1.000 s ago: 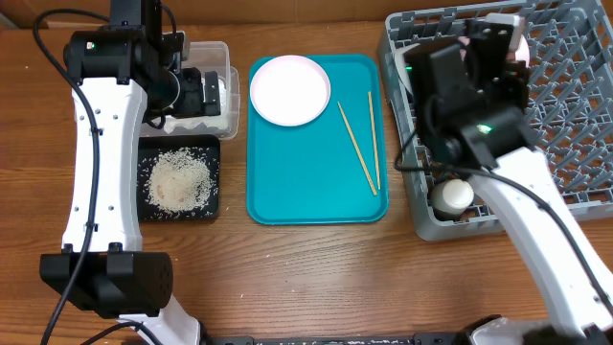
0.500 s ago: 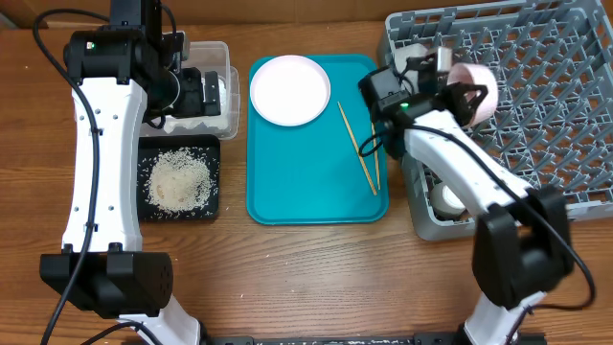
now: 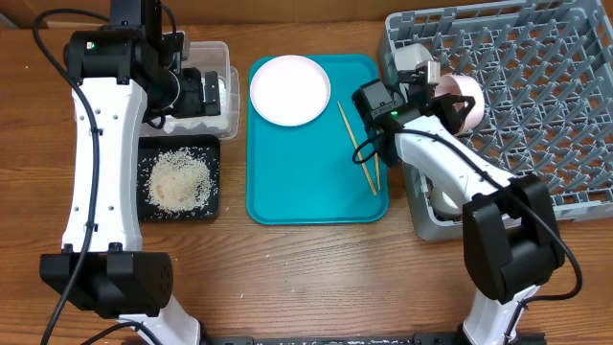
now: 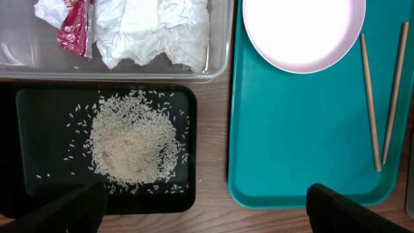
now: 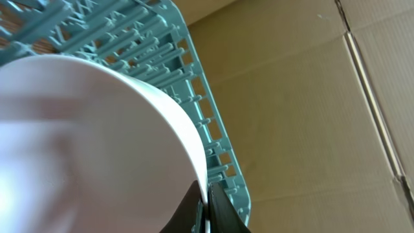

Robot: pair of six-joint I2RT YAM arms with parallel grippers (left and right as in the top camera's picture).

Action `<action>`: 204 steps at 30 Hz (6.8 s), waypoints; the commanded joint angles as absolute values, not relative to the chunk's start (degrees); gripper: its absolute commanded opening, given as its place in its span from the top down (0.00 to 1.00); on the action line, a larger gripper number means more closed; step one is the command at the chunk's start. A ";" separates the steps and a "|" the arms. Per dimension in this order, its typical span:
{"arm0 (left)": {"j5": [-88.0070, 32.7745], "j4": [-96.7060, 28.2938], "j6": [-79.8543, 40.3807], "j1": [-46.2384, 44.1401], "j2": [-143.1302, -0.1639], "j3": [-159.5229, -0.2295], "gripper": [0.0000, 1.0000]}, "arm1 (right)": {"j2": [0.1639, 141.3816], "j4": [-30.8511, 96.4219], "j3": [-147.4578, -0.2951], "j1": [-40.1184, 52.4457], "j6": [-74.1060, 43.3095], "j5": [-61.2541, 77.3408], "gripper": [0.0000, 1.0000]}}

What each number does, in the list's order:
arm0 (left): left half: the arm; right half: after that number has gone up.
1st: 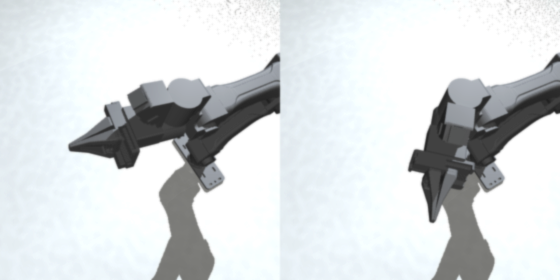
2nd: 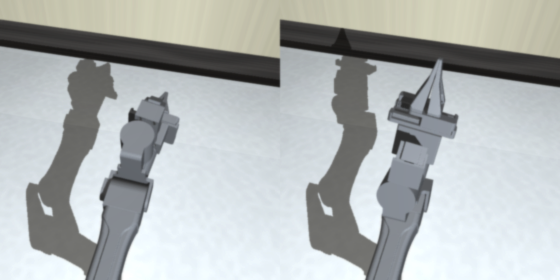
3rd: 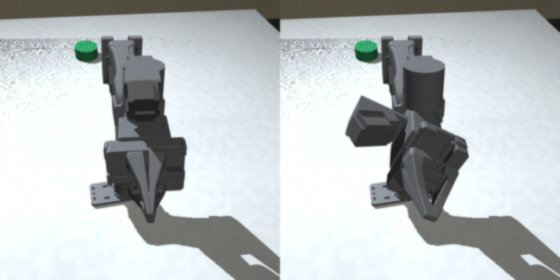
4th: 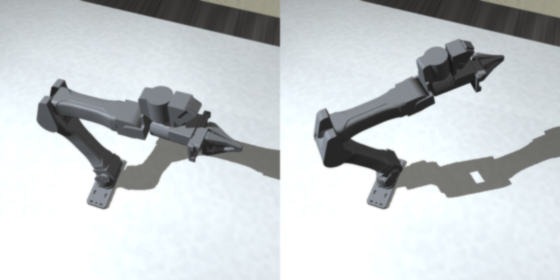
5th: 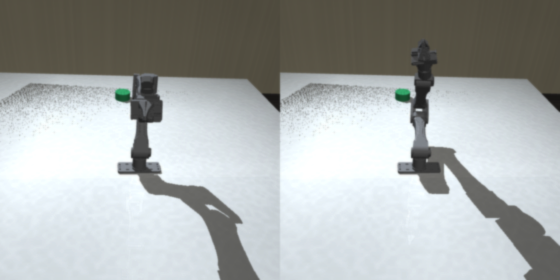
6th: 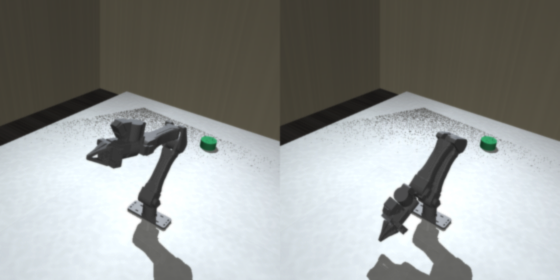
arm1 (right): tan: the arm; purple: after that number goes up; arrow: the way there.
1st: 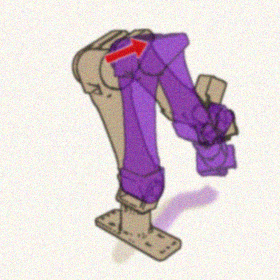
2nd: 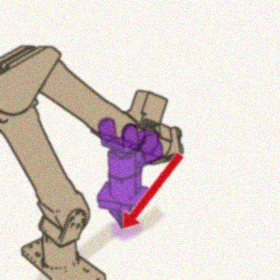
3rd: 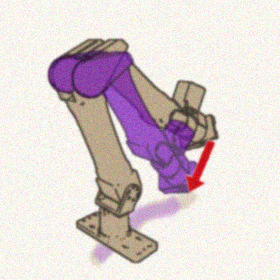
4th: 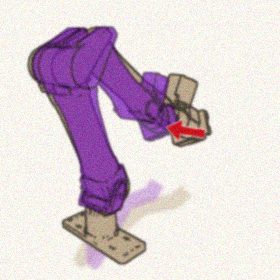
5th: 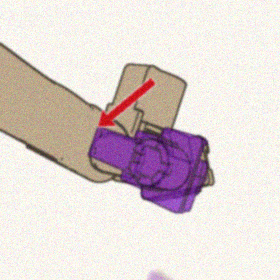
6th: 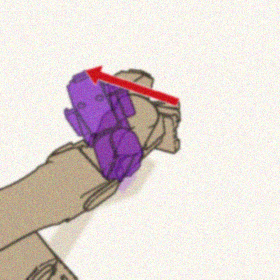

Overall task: Sort waste into correct bins and load items into the dishwasher
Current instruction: 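Lift the pink bowl and place it in the dish rack, then grasp the rim of the large pink plate with the right gripper, then carry the pink plate right and stand it upright in the rack, then grasp one wooden chopstick on the teal tray with the right gripper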

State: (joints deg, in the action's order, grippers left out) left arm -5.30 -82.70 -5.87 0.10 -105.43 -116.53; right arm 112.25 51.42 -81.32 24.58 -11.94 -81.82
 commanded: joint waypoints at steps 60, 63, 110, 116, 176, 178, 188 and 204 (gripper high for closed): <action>-4.91 -82.46 -5.80 -0.01 -104.33 -117.38 0.00 | 133.43 37.01 -102.28 31.53 -49.76 -9.34 0.50; -4.91 -82.46 -5.80 -0.01 -104.33 -117.38 0.00 | 133.43 36.86 -102.28 31.53 -49.74 -9.37 0.53; -4.91 -82.46 -5.80 -0.01 -104.33 -117.38 0.00 | 111.24 42.74 -112.40 6.37 18.24 -51.59 0.96; -4.91 -82.46 -5.80 -0.01 -104.33 -117.38 0.00 | 115.07 34.02 -107.77 6.13 24.51 -53.12 0.96; -4.89 -82.46 -5.80 -0.01 -104.36 -117.38 0.00 | 114.91 52.38 -87.05 24.71 -4.54 -1.67 0.55; -4.91 -82.46 -5.80 -0.01 -104.36 -117.38 0.00 | 115.48 51.29 -85.10 24.71 -4.54 -1.67 0.55; -4.91 -82.48 -5.80 -0.01 -104.36 -117.38 0.00 | 115.87 47.97 -79.31 24.75 -4.51 -1.65 0.55; -4.89 -82.46 -5.80 0.16 -104.36 -117.38 0.00 | 115.90 48.29 -76.88 24.82 -4.78 -0.95 0.96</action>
